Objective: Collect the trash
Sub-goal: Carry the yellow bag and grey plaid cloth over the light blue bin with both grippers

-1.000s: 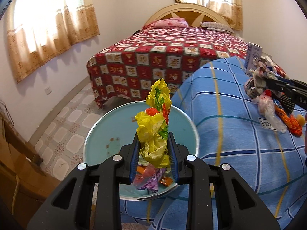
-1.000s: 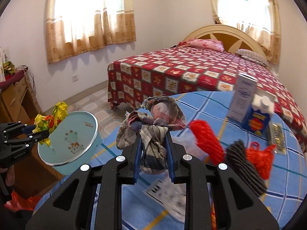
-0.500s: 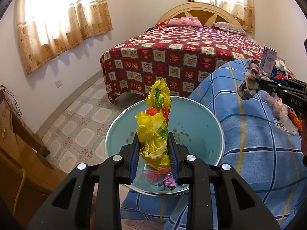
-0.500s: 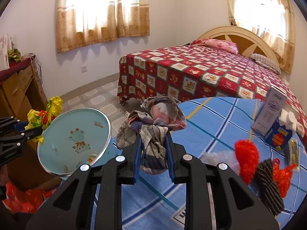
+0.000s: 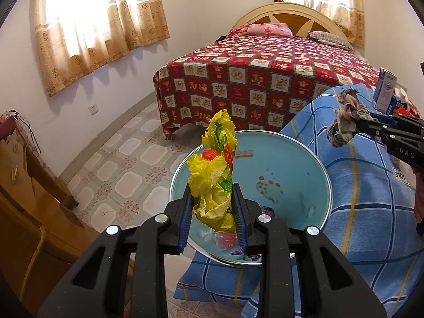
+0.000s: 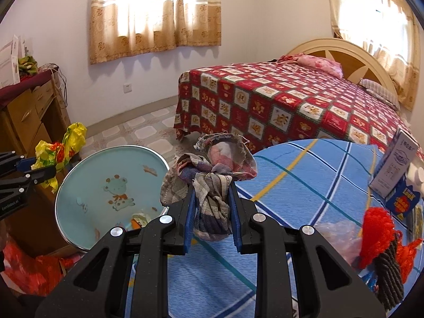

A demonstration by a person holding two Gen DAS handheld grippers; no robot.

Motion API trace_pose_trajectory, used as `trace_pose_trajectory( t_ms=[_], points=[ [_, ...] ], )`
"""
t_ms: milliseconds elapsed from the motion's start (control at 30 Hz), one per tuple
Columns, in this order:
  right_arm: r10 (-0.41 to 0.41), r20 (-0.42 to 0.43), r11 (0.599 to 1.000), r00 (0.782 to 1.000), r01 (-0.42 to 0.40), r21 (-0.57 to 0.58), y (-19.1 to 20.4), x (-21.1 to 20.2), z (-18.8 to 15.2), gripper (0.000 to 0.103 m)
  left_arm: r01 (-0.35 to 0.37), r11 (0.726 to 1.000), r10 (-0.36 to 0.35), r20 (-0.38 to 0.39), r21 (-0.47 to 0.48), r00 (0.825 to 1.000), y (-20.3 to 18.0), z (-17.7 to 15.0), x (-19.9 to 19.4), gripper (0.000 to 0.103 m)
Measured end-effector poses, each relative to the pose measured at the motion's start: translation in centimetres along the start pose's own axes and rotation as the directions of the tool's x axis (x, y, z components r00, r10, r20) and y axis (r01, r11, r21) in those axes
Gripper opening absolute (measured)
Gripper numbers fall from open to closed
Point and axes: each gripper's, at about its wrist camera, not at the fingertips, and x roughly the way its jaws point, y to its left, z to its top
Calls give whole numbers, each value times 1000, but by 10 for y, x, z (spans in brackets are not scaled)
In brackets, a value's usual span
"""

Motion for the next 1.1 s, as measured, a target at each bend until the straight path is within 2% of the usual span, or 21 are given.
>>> trace_pose_trajectory(
  t_ms=[1100],
  points=[
    [40,-38,992,998,-44,-119,42,22,6,25,-43,997,42,-16,-64,999,25,2,4,29]
  ],
)
